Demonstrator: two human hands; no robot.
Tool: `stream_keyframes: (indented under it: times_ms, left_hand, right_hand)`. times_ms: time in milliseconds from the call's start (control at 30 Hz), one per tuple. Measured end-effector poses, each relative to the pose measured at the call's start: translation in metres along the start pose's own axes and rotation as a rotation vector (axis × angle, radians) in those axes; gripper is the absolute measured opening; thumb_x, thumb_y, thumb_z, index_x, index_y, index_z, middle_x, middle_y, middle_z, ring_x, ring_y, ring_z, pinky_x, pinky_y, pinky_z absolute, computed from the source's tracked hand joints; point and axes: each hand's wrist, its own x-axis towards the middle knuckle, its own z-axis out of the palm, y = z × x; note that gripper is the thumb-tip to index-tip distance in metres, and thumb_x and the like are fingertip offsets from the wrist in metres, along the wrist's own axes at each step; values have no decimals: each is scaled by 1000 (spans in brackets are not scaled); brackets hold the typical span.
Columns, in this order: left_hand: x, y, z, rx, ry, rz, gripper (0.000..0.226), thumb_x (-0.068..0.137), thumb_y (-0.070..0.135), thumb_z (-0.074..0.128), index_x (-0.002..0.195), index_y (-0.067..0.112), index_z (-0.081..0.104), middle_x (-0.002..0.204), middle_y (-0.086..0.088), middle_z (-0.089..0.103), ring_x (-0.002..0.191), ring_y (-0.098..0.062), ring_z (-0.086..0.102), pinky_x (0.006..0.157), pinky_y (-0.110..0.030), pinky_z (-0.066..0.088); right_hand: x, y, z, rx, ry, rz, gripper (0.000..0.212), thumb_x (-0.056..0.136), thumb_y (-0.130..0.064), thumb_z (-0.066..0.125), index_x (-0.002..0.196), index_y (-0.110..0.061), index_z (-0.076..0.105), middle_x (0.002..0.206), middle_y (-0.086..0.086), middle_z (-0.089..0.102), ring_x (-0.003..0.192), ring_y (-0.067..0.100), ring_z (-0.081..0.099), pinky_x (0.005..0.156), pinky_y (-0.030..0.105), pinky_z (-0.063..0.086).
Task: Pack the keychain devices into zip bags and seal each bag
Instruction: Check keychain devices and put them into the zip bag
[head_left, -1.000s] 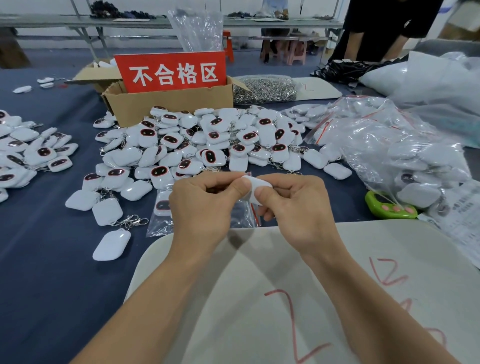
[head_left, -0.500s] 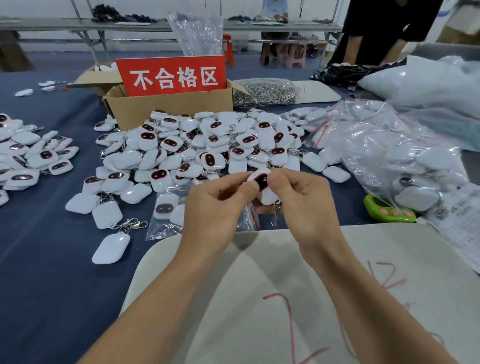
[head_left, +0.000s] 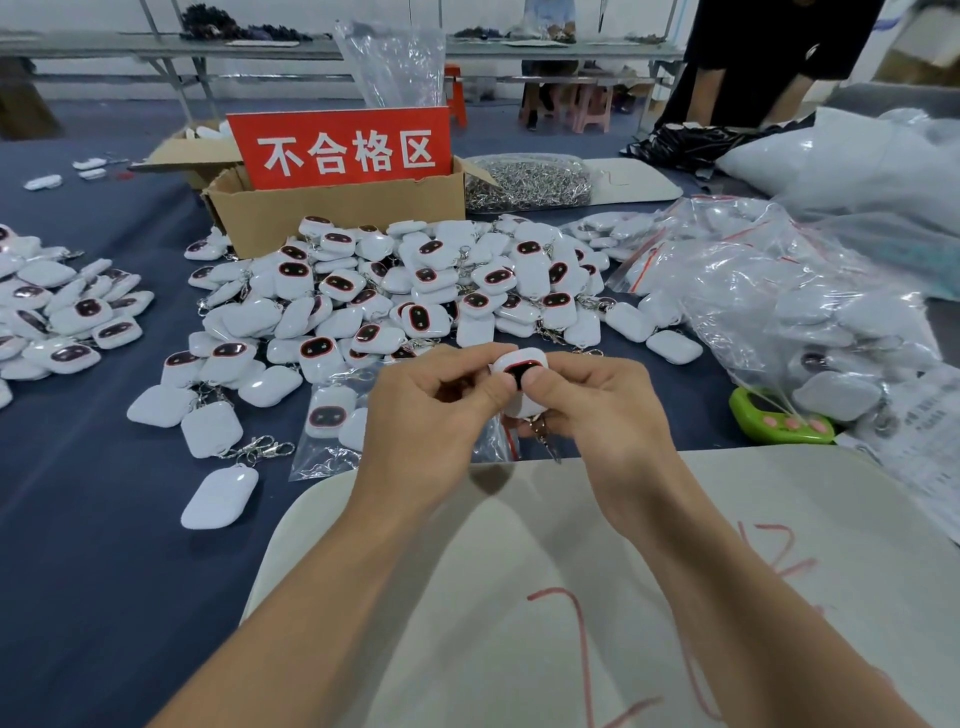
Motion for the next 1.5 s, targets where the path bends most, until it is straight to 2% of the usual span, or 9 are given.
stream_keyframes:
  times_ms: [100, 200, 500, 667, 800, 933, 1267, 1400, 1500]
  left_hand:
    - [0, 1, -1, 42, -19, -8, 22, 78, 36, 75, 95, 49, 80, 78, 3, 76, 81, -30, 71, 82, -52, 60]
    - [-1, 0, -1, 54, 29, -68, 26, 77, 30, 76, 85, 55, 78, 77, 8, 78, 79, -22, 76, 83, -50, 62]
    - [-4, 2, 4, 60, 119, -99, 16, 76, 37, 75, 87, 47, 80, 79, 6, 78, 78, -21, 74, 80, -43, 63]
    - [-6, 5, 5, 130, 159, -69, 14, 85, 41, 68, 91, 43, 80, 82, 16, 77, 80, -8, 72, 73, -27, 58]
    - [-9, -2, 6, 803, 172, -97, 32, 91, 64, 49, 98, 45, 73, 77, 13, 72, 85, -20, 67, 63, -32, 41]
    - [-6, -3, 14, 1044, 49, -202, 38, 85, 74, 49, 103, 47, 69, 91, 10, 73, 97, -22, 67, 71, -35, 33]
    - [-9, 0, 11, 885, 158, -100, 19, 89, 36, 57, 76, 25, 64, 61, 3, 57, 70, -25, 55, 59, -33, 34]
    - [-12, 0, 11, 750, 213, 47, 18, 91, 27, 61, 96, 35, 76, 68, 2, 68, 70, -19, 59, 64, -31, 40]
    - [-14, 2, 9, 572, 195, 145, 36, 88, 19, 60, 115, 37, 77, 61, 10, 62, 69, -6, 55, 64, -14, 39]
  right_hand:
    - [0, -1, 1, 24, -38, 44, 24, 100, -3, 59, 94, -9, 82, 91, 23, 77, 78, 23, 72, 71, 30, 62]
    - [2, 1, 0, -28, -72, 73, 23, 98, -1, 59, 98, -9, 81, 95, 25, 76, 81, 24, 73, 82, 41, 62]
    - [2, 3, 1, -14, -102, 75, 25, 89, 4, 66, 98, -14, 82, 97, 16, 80, 99, 38, 75, 90, 42, 61]
    - [3, 0, 0, 7, -77, 71, 22, 91, 6, 67, 100, -8, 81, 92, 18, 79, 76, 25, 74, 69, 31, 59]
    - [8, 0, -7, -84, 93, 73, 24, 92, 6, 60, 101, -10, 75, 81, 14, 78, 63, 17, 70, 59, 22, 54]
    - [13, 6, -11, -199, 288, 111, 19, 90, -5, 64, 100, -19, 56, 69, 10, 75, 51, 15, 65, 55, 26, 53]
    - [10, 11, 4, -423, 193, 13, 7, 89, -19, 73, 88, -23, 67, 60, 3, 72, 49, 8, 58, 61, 32, 52]
    - [6, 5, 11, -336, -15, 2, 24, 97, -6, 62, 95, -23, 79, 75, -1, 78, 58, 6, 67, 61, 18, 53]
    - [5, 2, 15, -123, -239, 113, 31, 101, 2, 51, 114, -14, 76, 95, 14, 80, 79, 20, 73, 68, 26, 59]
